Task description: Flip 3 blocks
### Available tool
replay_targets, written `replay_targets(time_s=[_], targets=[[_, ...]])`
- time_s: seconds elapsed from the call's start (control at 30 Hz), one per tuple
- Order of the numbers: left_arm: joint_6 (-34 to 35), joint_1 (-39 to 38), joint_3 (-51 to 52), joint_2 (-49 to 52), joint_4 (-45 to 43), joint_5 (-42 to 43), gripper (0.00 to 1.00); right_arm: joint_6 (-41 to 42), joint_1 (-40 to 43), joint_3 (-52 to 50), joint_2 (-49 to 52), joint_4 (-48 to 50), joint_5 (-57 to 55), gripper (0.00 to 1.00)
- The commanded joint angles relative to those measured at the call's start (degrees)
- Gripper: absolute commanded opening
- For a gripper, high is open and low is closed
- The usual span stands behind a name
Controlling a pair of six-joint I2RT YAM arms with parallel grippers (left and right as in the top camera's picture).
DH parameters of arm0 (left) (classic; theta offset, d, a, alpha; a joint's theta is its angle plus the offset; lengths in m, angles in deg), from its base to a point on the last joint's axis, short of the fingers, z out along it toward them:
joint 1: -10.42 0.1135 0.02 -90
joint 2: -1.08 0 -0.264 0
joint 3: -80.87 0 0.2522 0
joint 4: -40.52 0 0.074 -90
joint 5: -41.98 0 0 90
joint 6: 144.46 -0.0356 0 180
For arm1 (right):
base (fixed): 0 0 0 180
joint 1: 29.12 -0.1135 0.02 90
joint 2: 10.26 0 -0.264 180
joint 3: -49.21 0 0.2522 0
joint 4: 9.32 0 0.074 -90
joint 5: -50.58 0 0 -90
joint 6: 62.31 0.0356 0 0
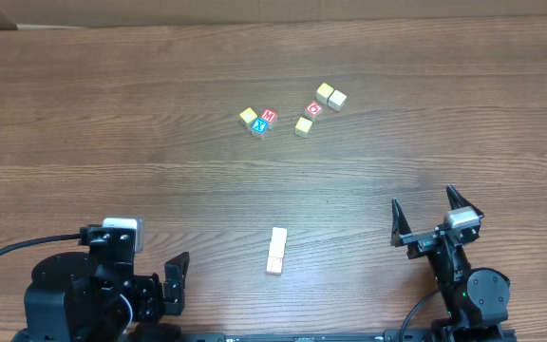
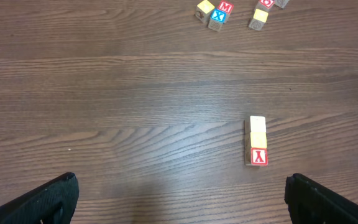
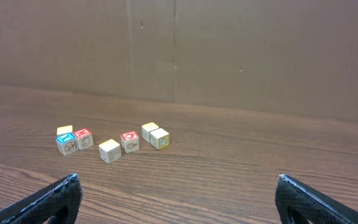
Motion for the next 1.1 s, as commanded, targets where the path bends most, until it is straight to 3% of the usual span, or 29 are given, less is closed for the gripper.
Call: replay_targets(time_s=[0.0, 0.4, 0.57, 0.73, 1.07], targets=[[-1.03, -0.20, -0.22, -0.15, -0.04, -0.20, 1.00, 0.37, -0.17, -0.61, -0.63, 0.28, -0.07, 1.00], [-1.05, -0.22, -0.22, -0.28, -0.04, -0.20, 1.00, 0.37, -0.17, -0.61, -0.63, 0.28, -0.07, 1.00], [-1.07, -0.22, -0.09, -2.47, -0.83, -3.93, 1.00, 0.37, -0.17, -0.61, -0.63, 0.28, -0.09, 1.00], [-2.58, -0.22, 7.80, -11.15, -15.30, -4.44, 1.00, 0.37, -0.17, -0.61, -0.63, 0.28, -0.07, 1.00], [-2.38, -0.22, 41.86, -30.71, -49.75, 0.48, 1.00, 0.37, -0.17, -0.61, -0.63, 0.28, -0.07, 1.00]])
